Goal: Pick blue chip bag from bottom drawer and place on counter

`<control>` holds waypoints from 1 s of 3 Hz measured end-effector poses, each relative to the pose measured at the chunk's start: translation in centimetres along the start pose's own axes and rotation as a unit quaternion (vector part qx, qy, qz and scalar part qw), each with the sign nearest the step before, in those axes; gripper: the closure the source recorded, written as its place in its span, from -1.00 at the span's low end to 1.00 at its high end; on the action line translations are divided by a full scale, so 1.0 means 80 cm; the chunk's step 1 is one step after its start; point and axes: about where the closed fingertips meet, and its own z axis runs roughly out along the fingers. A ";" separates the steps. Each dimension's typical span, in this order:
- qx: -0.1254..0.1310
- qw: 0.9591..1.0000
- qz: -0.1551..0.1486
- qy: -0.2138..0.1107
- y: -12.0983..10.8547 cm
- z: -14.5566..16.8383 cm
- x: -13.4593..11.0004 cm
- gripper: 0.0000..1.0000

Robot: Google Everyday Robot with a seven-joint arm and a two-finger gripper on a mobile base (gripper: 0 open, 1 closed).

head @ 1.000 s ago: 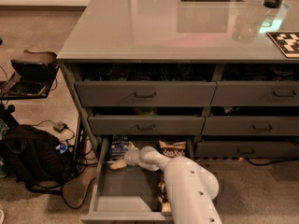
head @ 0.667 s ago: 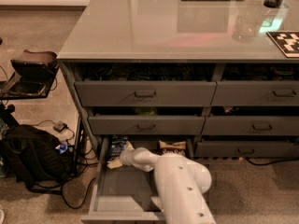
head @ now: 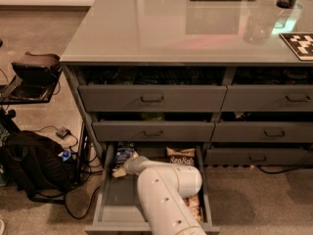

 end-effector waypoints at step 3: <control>0.007 1.000 0.027 0.006 -0.014 0.001 0.006 -0.15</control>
Offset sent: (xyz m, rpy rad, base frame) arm 0.0208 -0.0285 -0.0350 0.1059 0.0478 -0.1185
